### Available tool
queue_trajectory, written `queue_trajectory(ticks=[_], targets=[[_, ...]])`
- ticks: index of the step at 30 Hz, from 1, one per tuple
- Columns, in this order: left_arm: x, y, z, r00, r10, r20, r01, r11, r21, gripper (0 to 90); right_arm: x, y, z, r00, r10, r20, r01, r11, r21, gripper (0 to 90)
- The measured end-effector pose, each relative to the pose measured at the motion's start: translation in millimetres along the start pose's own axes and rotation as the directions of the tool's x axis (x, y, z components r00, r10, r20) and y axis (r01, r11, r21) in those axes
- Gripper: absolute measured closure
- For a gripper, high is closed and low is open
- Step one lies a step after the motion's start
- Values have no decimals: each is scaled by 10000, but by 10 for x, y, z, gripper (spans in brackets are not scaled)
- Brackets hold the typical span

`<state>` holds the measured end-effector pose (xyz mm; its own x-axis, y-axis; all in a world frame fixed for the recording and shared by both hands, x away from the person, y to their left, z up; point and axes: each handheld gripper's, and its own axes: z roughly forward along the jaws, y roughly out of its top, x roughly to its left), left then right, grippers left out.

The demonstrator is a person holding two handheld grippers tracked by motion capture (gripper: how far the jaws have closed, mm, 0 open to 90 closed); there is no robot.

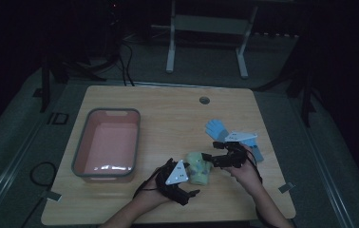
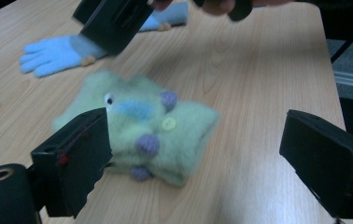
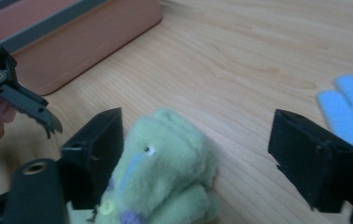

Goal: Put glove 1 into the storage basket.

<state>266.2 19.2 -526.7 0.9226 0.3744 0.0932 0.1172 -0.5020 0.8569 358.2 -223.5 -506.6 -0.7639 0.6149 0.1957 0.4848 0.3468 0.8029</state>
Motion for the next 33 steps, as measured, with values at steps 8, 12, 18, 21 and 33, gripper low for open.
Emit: queue_trajectory(ticks=[8, 12, 18, 21, 33], targets=[[-13, -36, 204, 9926, 1203, 169, -1211, 9908, 611, 181, -64, -47, 248, 9997, 44, -252, -25, 9971, 764, 326], [14, -32, 275, 9900, 1372, 328, -1396, 9863, 879, 230, -112, -70, 366, 9989, 135, -456, -76, 9919, 1267, 340], [58, -65, 368, 9850, 1652, 493, -1707, 9742, 1479, 315, -169, -103, 476, 9921, 814, -951, -615, 9787, 1960, 354], [66, -57, 394, 9763, 2094, 538, -2157, 9602, 1775, 356, -196, -118, 520, 9864, 1056, -1260, -737, 9691, 2354, 356], [-31, -61, 477, 9465, 3209, -343, -3034, 9210, 2442, 580, -158, -111, 546, 9734, 1450, -1771, -908, 9548, 2829, 600]])
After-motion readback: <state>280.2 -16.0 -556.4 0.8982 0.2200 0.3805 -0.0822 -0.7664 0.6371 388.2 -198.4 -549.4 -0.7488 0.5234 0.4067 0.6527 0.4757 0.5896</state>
